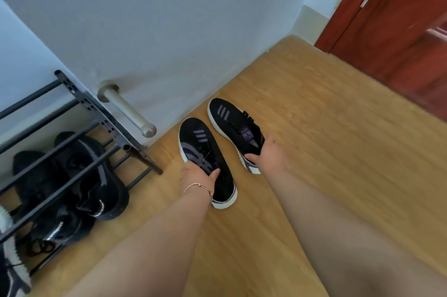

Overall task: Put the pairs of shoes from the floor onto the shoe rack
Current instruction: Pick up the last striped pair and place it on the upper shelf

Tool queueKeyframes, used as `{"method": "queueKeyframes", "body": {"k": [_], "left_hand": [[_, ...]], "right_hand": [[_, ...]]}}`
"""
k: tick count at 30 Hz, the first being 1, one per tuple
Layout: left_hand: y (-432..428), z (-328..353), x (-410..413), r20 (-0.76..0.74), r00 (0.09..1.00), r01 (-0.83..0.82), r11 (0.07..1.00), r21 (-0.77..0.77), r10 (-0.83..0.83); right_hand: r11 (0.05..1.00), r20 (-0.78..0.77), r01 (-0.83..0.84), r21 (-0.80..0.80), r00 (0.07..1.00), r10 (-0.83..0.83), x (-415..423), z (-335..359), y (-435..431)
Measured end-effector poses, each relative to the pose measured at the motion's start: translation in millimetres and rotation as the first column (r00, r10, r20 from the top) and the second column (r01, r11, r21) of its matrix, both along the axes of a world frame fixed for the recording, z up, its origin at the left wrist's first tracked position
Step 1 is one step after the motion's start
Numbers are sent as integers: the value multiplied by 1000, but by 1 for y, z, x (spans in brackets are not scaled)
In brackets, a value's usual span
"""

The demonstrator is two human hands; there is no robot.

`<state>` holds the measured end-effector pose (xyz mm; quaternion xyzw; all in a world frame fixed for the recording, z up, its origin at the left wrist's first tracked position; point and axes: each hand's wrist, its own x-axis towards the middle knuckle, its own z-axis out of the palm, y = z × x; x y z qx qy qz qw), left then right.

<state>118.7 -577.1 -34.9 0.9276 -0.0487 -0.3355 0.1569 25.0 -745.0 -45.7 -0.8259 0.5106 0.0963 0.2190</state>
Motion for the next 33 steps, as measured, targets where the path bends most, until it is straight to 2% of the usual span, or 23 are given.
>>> {"method": "queueKeyframes", "body": {"k": [3, 12, 20, 26, 30, 33], "left_hand": [[1, -5, 2, -23, 998, -56, 998, -42, 55], [5, -16, 7, -114, 965, -254, 953, -166, 238], [8, -23, 1, -291, 910, -373, 888, -268, 295], [21, -21, 4, -455, 790, -582, 737, -343, 412], [31, -8, 4, -480, 785, -592, 702, -396, 391], [34, 9, -4, -471, 806, -562, 717, -414, 360]], "right_hand": [[1000, 0, 25, 19, 1000, -25, -2, -8, -1], [992, 5, -14, -125, 1000, 15, -5, -9, 3], [997, 146, 3, -77, 989, 8, -1, -4, 13], [997, 206, 11, -80, 979, 5, 2, 3, 35], [998, 309, 36, -46, 951, -20, -4, 16, 40], [997, 347, 70, -26, 936, -57, -16, 33, 44]]}}
